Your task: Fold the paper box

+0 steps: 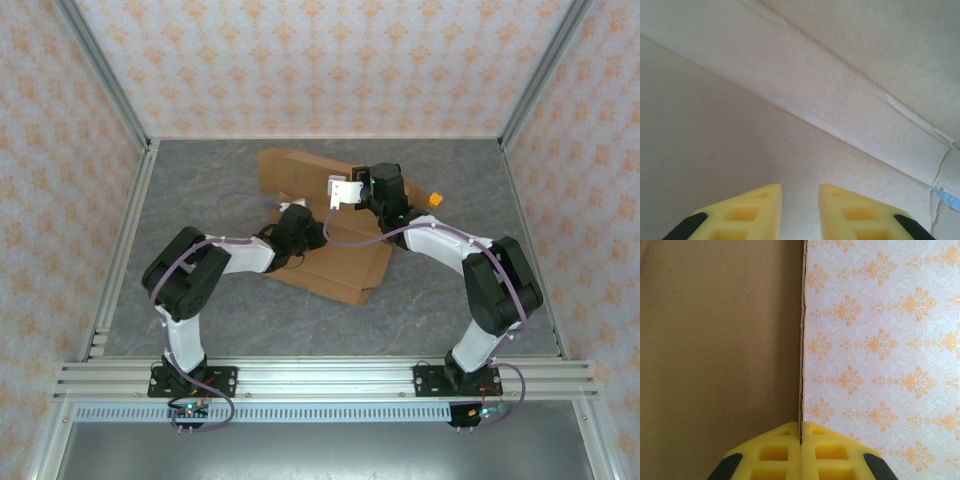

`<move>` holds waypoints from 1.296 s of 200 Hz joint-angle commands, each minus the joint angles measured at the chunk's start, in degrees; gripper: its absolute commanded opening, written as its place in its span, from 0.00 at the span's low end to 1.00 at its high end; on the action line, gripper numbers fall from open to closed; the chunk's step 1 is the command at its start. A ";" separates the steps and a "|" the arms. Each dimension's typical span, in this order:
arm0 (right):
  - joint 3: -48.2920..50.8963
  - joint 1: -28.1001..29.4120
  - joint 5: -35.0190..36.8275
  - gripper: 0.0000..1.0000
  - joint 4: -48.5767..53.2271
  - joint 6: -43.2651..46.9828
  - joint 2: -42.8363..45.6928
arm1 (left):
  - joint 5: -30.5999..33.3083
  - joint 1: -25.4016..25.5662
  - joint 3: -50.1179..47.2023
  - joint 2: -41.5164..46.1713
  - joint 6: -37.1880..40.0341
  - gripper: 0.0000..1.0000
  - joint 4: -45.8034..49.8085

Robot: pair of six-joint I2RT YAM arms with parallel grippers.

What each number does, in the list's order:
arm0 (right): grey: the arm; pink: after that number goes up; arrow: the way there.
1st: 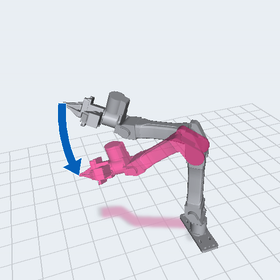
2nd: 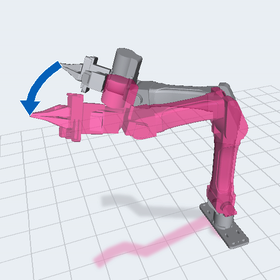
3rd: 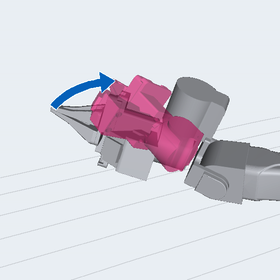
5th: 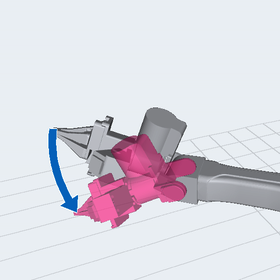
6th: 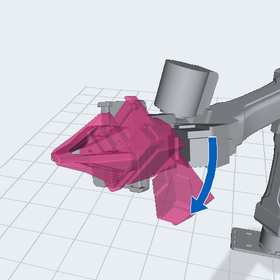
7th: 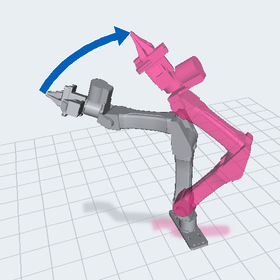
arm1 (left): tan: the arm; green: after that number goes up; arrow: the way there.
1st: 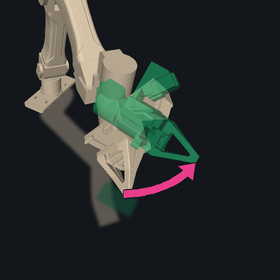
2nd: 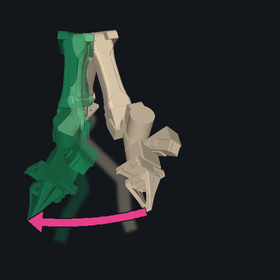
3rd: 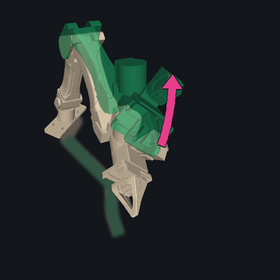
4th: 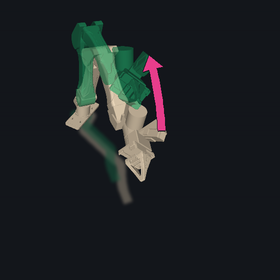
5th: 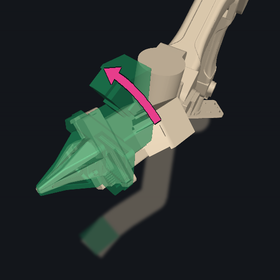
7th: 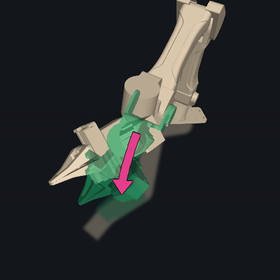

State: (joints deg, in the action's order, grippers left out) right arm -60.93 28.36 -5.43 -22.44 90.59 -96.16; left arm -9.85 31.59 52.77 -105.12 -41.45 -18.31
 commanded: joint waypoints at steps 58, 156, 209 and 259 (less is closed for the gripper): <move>0.72 -1.79 -5.22 0.00 -4.73 -1.03 0.99 | -3.44 -19.49 -4.53 21.04 21.26 0.50 11.72; -0.20 -3.51 -10.29 0.00 -6.29 0.22 -0.96 | -12.52 -33.46 11.89 12.71 34.44 0.56 19.64; 0.13 -3.33 -11.16 0.00 -2.62 1.86 -1.12 | -13.65 -33.36 17.07 8.24 43.66 0.56 19.75; -2.80 -3.50 -13.45 0.00 0.39 1.27 -2.22 | -21.02 -32.91 16.58 4.95 60.68 0.58 14.89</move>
State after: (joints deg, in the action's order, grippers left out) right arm -60.99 25.06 -15.77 -25.19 91.59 -97.03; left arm -26.46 -1.87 69.21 -99.02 8.03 -0.54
